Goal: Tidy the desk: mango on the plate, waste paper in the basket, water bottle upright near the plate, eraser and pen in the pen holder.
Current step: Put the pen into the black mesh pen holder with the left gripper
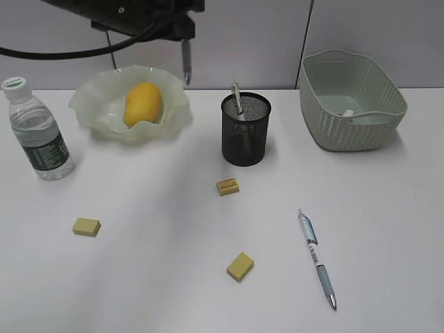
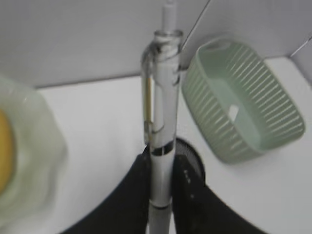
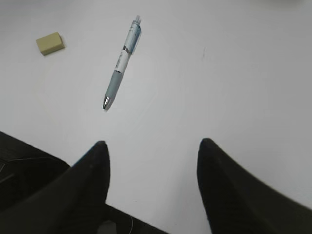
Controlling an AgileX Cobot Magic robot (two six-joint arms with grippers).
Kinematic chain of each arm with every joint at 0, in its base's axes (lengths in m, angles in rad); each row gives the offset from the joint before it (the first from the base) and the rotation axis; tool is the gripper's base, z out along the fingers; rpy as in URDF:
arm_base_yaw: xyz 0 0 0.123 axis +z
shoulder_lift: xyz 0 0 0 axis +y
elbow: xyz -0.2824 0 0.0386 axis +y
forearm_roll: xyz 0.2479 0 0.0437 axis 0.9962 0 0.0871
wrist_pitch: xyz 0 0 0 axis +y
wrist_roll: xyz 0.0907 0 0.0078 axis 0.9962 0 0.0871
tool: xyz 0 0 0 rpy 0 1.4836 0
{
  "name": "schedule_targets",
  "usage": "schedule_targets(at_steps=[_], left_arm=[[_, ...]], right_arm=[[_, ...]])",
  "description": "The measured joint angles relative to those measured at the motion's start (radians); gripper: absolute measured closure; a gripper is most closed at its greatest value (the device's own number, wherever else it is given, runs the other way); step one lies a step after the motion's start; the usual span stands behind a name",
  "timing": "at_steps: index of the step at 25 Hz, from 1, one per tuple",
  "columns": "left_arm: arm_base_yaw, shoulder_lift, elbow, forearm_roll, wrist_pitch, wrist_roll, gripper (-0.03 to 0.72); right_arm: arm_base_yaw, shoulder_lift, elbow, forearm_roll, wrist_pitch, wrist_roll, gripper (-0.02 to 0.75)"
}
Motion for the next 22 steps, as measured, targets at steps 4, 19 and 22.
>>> schedule_targets(at_steps=[4,19,22], left_arm=[[-0.056,0.009,0.000,0.031,-0.217,0.002,0.588],[-0.138,0.242,0.000,0.154,-0.494,0.003,0.588],[-0.138,0.288,0.000,0.162,-0.522,0.003,0.588]], right_arm=[[0.000,0.000,0.000,0.000,0.000,0.000,0.279],[0.000,0.000,0.000,0.000,0.000,0.000,0.279],[0.000,0.000,0.002,0.000,-0.005,0.000,0.279]])
